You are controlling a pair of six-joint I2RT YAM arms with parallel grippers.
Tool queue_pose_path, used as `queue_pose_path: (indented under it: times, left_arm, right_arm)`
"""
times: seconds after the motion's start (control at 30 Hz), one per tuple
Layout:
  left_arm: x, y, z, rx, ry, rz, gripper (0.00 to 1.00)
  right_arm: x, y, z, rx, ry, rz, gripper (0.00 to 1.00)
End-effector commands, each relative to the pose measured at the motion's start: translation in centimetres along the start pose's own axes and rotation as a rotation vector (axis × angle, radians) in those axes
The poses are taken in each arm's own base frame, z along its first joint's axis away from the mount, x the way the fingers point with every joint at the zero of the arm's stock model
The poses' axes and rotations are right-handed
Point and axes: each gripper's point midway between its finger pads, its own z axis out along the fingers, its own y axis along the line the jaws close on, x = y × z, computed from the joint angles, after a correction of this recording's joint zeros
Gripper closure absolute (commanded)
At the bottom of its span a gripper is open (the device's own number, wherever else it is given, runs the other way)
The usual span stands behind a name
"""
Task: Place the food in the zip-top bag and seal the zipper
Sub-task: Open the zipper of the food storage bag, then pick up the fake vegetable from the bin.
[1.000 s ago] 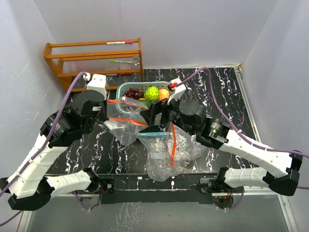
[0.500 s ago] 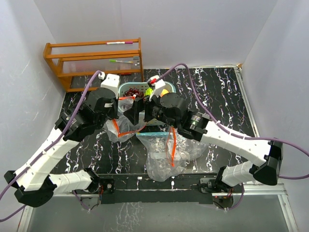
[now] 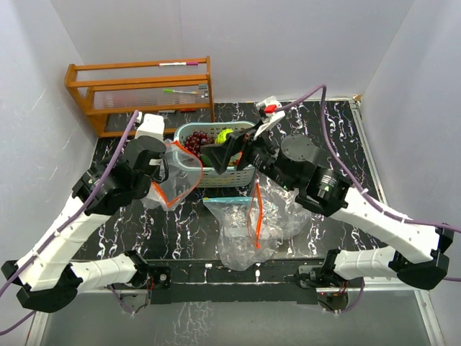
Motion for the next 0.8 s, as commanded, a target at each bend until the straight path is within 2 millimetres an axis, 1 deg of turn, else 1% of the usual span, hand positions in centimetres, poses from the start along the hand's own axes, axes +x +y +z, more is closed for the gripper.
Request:
queue_pose_path:
  times: [0.0,0.07,0.13,0.23,0.27,0.3,0.33,0.4,0.47,0.5,0.6,0.67,0.7,0.77]
  left_arm:
    - [-0.9,4.1,-2.1,-0.124,-0.049,-0.040,1.00]
    - [-0.7,4.8,-2.1,-0.164,-0.054,-0.029,1.00]
    - [0.0,4.9,-1.5,-0.200,-0.041,-0.002,1.00]
    - [1.2,3.9,0.1,-0.207,-0.017,0.032,1.00]
    - [1.4,3.5,0.5,-0.204,-0.016,0.034,1.00]
    - [1.7,3.2,0.9,-0.202,-0.014,0.036,1.00]
    - [1.8,2.9,1.2,-0.197,-0.020,0.029,1.00]
    - [1.8,2.3,1.6,-0.178,-0.038,0.007,1.00]
    - [1.3,1.7,2.0,-0.157,-0.073,-0.013,1.00]
    - [1.0,1.5,2.1,-0.153,-0.090,-0.029,1.00]
    - [0.7,0.6,2.8,-0.127,-0.120,-0.057,1.00]
    - [1.0,-0.2,3.4,-0.112,-0.118,-0.054,1.00]
    - [1.1,-0.4,3.6,-0.111,-0.113,-0.054,1.00]
    - [1.4,-0.7,4.0,-0.117,-0.099,-0.042,1.00]
  right_arm:
    - [-1.4,-4.5,1.2,0.253,-0.012,-0.055,0.02]
    - [-0.5,-7.3,2.2,0.361,0.040,-0.067,0.02]
    - [0.3,-9.2,3.2,0.417,0.072,-0.067,0.02]
    - [0.6,-11.8,4.7,0.452,0.093,-0.042,0.03]
    - [1.2,-13.0,5.4,0.469,0.110,-0.038,0.03]
    - [1.2,-13.9,5.9,0.482,0.118,-0.035,0.04]
    - [1.9,-15.1,6.4,0.499,0.142,-0.034,0.04]
    - [2.6,-17.0,7.4,0.522,0.177,-0.026,0.05]
    - [3.9,-18.5,8.3,0.541,0.211,-0.027,0.06]
    - [4.4,-19.2,8.7,0.551,0.223,-0.030,0.06]
    - [5.8,-19.9,10.2,0.543,0.251,-0.041,0.06]
    - [6.5,-20.4,11.0,0.540,0.266,-0.040,0.06]
    - [7.5,-20.8,11.6,0.545,0.288,-0.038,0.06]
    - [8.7,-21.7,12.1,0.559,0.318,-0.030,0.05]
